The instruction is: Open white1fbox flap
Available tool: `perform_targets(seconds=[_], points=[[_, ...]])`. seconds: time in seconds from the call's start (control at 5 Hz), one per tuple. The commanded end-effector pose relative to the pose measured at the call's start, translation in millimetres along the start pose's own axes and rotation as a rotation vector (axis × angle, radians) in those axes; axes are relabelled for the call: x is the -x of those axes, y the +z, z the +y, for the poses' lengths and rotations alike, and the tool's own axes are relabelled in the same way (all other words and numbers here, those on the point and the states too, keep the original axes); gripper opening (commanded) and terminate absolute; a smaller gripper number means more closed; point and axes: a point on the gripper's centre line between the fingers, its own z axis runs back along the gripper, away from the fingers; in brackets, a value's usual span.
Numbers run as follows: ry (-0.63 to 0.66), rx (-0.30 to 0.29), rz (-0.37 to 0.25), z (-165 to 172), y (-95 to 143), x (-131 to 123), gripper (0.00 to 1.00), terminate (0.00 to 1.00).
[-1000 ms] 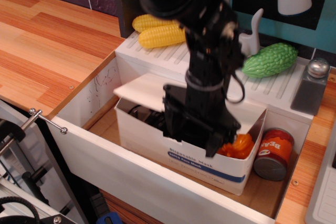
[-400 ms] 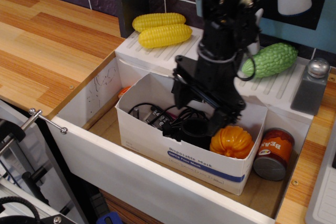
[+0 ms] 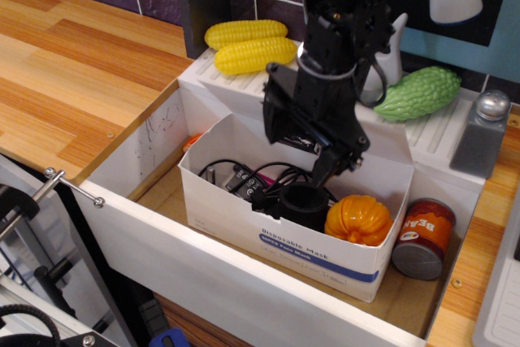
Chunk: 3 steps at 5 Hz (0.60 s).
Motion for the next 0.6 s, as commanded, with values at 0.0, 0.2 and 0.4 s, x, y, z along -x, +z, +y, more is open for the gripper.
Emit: perform_targets(seconds=[0.0, 0.2, 0.4], points=[[-0.044, -0.057, -0.129, 25, 17, -42, 1.0, 0.0], [-0.065, -0.071, -0.167, 32, 19, -58, 1.0, 0.0], [-0.095, -0.072, -0.204, 39, 18, -73, 1.0, 1.0]])
